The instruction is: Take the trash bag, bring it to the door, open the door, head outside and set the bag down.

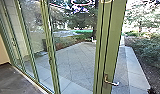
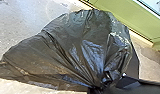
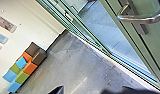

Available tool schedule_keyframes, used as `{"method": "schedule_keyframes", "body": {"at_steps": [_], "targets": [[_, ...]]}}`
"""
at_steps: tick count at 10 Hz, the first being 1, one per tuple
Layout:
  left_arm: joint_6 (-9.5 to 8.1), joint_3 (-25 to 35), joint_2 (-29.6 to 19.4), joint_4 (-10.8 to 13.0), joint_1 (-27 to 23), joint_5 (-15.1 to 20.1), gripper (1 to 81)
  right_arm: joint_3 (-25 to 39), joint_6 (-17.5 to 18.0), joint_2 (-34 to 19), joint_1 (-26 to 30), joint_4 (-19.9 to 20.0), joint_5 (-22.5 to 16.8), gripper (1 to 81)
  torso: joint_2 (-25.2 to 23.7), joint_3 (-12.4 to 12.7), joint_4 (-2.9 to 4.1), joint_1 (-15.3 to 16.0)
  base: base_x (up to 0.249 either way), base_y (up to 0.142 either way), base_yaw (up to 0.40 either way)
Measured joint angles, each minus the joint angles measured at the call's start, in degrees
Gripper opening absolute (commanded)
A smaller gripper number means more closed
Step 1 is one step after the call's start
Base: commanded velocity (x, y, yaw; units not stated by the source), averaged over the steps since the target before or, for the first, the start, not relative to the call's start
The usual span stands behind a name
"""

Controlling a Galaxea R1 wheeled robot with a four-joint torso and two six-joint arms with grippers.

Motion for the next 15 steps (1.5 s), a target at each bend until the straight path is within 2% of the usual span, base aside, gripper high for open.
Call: {"method": "schedule_keyframes", "body": {"at_steps": [2,4,5,8,9,11,15], "targets": [[0.0,-0.06,-0.02,0.0,0.0,-0.07,1.0,-1.27,9.13,1.6,3.17,0.17,-3.07,81.1,0.0,0.0,0.0,0.0,0.0,0.0,0.0],[0.0,-0.76,0.15,0.0,0.0,-0.1,1.0,-4.84,17.23,4.91,3.43,0.17,-4.12,81.1,0.0,0.0,0.0,0.02,0.0,0.0,0.0],[0.0,-1.05,0.15,0.0,0.0,-0.11,1.0,-6.56,20.03,6.34,3.43,0.17,-4.33,81.1,0.0,0.0,0.0,0.02,0.0,0.0,0.0],[0.0,-1.5,0.3,0.0,0.0,-0.13,1.0,-10.36,24.69,9.65,3.28,0.2,-4.39,81.1,0.02,-0.02,0.0,0.03,0.0,0.0,0.0],[0.0,-1.57,0.34,0.0,0.01,-0.16,1.0,-11.63,27.83,9.92,3.23,0.2,-4.41,81.1,0.02,-0.02,0.0,0.03,0.0,0.0,0.0],[0.0,-1.72,0.44,0.0,0.0,-0.16,1.0,-13.42,31.39,10.18,2.65,0.2,-4.3,81.1,0.02,-0.02,0.0,0.06,0.0,0.0,0.0],[-0.02,-1.99,0.44,0.0,0.01,-0.18,1.0,-16.62,34.87,11.3,2.65,0.66,-4.08,81.1,0.02,-0.02,0.0,0.06,0.0,0.0,0.0]]}}
